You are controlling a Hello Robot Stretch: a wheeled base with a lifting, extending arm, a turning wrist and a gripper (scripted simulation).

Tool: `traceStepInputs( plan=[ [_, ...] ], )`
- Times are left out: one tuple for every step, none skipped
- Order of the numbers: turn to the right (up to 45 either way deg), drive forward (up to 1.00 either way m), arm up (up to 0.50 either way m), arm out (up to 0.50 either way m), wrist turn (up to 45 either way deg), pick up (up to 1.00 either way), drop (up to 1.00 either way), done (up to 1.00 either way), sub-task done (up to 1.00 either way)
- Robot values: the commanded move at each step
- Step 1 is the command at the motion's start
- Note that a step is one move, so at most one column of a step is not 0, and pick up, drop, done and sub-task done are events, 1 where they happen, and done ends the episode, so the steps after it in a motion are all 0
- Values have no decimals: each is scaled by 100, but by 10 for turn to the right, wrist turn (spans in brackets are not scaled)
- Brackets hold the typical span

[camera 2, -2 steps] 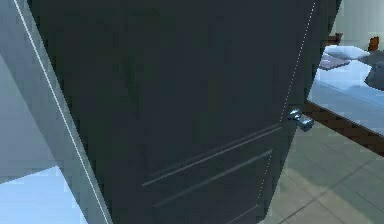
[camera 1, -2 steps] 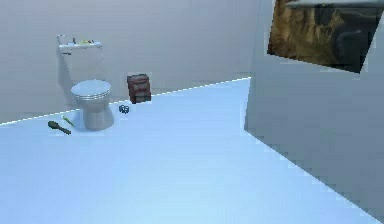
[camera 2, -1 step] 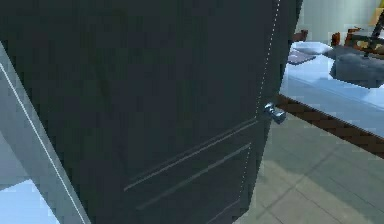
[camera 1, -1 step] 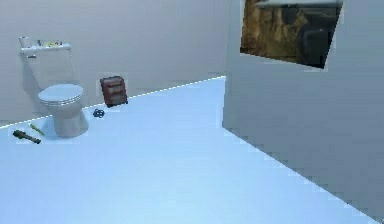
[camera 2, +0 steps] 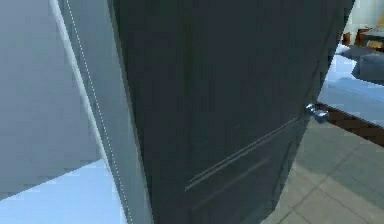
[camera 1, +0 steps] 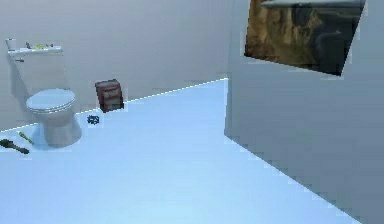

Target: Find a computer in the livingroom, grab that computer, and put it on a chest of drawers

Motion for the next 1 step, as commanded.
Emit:
traceStepInputs(
  plan=[
    [-90, 0, 0, 0, 0, 0, 0, 0, 0]
  ],
)
